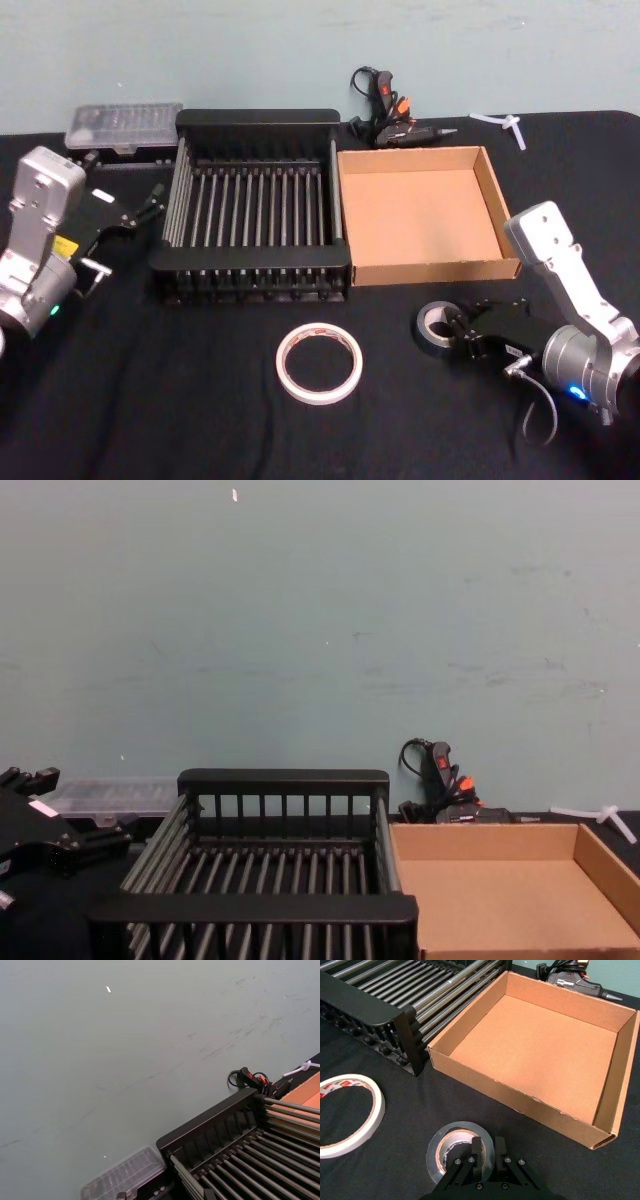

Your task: Pick up the white tape and place it into the black box , Pick up the silver tape and place it into the brown box.

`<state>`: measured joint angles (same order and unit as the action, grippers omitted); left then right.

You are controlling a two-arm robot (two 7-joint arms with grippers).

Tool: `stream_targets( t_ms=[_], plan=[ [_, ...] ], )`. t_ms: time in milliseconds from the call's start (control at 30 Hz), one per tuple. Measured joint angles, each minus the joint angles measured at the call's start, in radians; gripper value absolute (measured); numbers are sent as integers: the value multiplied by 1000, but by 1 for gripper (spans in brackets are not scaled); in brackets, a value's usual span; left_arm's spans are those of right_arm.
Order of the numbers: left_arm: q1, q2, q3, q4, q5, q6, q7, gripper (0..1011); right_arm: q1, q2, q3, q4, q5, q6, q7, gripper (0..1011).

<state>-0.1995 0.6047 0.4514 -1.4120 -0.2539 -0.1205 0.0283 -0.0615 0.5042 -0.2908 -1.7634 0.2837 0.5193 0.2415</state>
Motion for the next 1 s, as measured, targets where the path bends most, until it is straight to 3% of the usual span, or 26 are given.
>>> stream_targets(
  t_ms=[533, 1000],
  plan=[
    [0, 0, 0, 0, 0, 0, 0, 1001, -13, -20, 34, -24, -2, -11, 27, 158],
    [0, 0, 0, 0, 0, 0, 0, 1001, -2, -18, 76, -99, -17, -13, 35, 158]
  ],
)
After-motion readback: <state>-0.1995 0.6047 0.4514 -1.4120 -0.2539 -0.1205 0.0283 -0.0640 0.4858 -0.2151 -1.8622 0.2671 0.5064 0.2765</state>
